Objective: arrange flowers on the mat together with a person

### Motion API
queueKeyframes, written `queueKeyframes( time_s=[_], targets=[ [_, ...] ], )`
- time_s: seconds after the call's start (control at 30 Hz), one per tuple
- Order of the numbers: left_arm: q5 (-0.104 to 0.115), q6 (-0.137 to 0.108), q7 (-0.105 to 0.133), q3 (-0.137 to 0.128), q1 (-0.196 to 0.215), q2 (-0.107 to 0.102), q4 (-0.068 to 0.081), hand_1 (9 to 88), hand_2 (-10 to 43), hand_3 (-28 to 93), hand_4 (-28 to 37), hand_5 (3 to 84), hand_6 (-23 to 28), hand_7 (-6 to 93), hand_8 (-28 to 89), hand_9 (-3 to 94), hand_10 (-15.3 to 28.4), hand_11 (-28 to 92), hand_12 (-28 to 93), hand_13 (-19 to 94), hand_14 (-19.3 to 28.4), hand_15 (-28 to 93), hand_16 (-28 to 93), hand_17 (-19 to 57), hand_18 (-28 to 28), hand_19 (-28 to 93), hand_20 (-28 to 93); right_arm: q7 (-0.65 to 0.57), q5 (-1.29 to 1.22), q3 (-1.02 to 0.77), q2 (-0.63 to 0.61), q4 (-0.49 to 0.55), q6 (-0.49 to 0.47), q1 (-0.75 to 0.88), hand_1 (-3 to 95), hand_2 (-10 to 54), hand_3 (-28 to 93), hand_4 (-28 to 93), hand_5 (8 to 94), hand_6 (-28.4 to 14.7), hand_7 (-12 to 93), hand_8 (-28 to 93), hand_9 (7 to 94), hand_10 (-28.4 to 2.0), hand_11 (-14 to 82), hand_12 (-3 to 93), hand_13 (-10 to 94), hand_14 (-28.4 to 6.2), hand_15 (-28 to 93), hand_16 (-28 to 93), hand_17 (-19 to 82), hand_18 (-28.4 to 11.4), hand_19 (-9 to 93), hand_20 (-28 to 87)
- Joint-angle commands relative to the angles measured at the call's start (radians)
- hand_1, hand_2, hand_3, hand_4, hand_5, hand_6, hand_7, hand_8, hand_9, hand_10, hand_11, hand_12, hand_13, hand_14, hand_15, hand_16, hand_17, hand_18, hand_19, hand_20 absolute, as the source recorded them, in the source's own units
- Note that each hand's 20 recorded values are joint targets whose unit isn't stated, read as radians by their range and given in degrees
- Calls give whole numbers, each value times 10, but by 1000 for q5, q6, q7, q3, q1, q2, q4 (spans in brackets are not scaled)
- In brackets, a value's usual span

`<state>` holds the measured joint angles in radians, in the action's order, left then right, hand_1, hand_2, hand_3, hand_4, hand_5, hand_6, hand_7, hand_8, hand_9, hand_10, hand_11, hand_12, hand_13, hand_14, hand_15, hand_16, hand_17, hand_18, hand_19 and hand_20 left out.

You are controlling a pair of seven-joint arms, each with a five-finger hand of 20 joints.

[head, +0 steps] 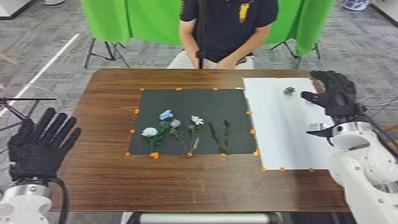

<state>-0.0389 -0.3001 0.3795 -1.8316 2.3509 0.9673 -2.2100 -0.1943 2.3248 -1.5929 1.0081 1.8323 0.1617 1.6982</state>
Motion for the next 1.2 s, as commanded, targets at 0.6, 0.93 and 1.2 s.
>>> queueKeyframes(
  time_s=[0.6,0.93,1.2],
  targets=[
    [-93,42,-28,45,-18,-27,5,278,113,721,-283,431,65,76,-84,402,140,160,96,312,144,260,-37,-30,136,275,136,-159,9,249,-56,-488,-351,-434,296,-95,792,-232,319,-66,163,-109,252,-182,63,163,188,-176,258,124,74,-182,546,125],
    [-100,40,-43,104,-91,-33,29,278,113,719,-283,430,65,75,-83,399,140,158,97,309,144,254,-34,-31,136,274,137,-163,63,285,-16,-517,-431,-429,455,-95,808,-280,428,-31,276,-169,425,-146,210,156,457,-104,491,137,251,-201,738,215],
    [-96,31,-46,90,-84,-23,30,278,113,720,-283,431,65,76,-84,399,139,158,97,308,146,255,-32,-31,137,274,137,-176,51,293,-19,-486,-328,-364,668,-95,638,-282,583,17,430,-71,645,-84,208,389,626,-19,473,402,396,-144,791,326]
  ],
)
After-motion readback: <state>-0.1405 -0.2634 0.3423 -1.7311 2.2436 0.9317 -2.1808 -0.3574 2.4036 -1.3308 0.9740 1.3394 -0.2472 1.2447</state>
